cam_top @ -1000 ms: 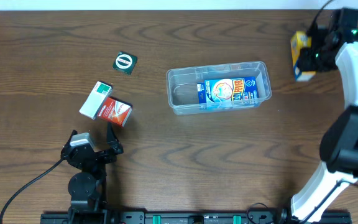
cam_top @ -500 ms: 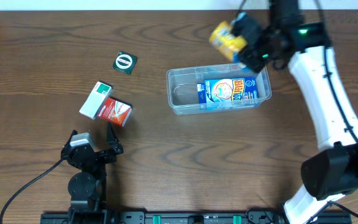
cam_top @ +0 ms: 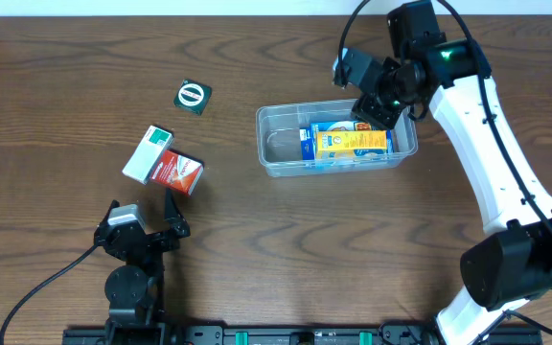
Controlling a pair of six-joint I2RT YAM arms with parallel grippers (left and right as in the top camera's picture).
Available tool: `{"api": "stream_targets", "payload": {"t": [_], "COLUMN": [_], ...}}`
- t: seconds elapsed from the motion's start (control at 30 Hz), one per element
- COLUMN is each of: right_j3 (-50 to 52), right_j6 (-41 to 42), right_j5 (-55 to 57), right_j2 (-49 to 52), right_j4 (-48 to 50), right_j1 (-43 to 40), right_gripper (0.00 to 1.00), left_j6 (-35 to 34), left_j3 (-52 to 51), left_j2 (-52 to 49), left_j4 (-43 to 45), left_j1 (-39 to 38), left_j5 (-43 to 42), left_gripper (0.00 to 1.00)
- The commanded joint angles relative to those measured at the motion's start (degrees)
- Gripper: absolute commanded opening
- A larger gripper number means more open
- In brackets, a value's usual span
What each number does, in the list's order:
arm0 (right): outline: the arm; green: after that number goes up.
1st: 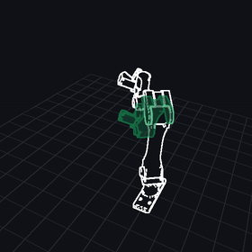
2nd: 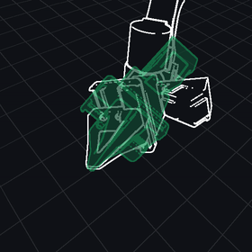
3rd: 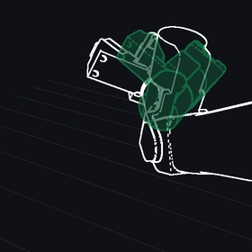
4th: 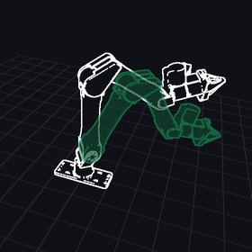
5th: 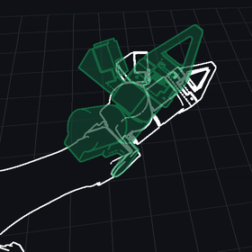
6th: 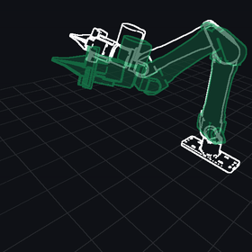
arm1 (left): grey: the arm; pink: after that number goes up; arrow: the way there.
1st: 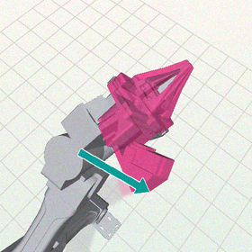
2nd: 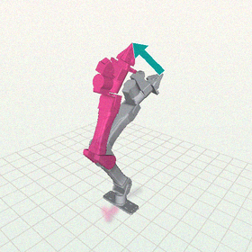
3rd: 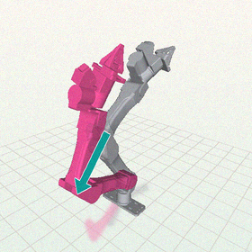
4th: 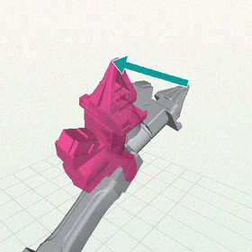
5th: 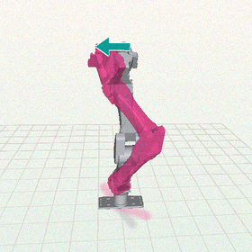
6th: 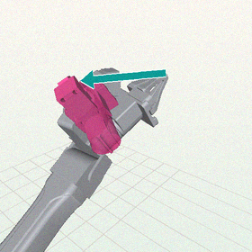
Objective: Pack container
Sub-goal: 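Lift the yellow box and carry it over the container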
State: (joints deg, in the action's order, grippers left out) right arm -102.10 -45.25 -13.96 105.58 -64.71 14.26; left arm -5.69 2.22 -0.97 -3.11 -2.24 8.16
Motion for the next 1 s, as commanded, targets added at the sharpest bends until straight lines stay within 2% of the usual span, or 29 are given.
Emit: {"api": "stream_targets", "payload": {"t": [0.0,0.17,0.37,0.5,0.67,0.9,0.97], "right_j3": [1.9,2.6,2.6,2.8,5.3,6.7,6.7], "right_j6": [-1.6,-1.1,5.6,11.6,19.5,27.0,27.9], "right_j5": [-1.6,-3.3,-6.8,-10.1,-9.8,-7.0,-6.9], "right_j2": [-0.3,-0.3,-0.3,-0.1,1.4,6.1,7.3], "right_j4": [1.0,1.4,1.4,2.7,7.3,9.6,9.5], "right_j1": [-1.5,-2.4,-1.3,1.1,4.9,8.7,9.5], "right_gripper": [0.49,0.49,0.5,0.32,0.28,0.12,0.11], "left_j6": [0.7,0.7,0.7,0.7,0.7,0.7,0.7], "left_j3": [-1.2,-1.2,-1.2,-1.2,-1.2,-1.2,-1.2], "left_j2": [-0.1,-0.1,-0.1,-0.1,-0.1,-0.1,-0.1], "left_j4": [-1.9,-1.9,-1.9,-1.9,-1.9,-1.9,-1.9], "left_j1": [0.3,0.3,0.3,0.3,0.3,0.3,0.3], "left_j5": [1.4,1.4,1.4,1.4,1.4,1.4,1.4], "left_gripper": [0.98,0.98,0.98,0.98,0.98,0.98,0.98]}}
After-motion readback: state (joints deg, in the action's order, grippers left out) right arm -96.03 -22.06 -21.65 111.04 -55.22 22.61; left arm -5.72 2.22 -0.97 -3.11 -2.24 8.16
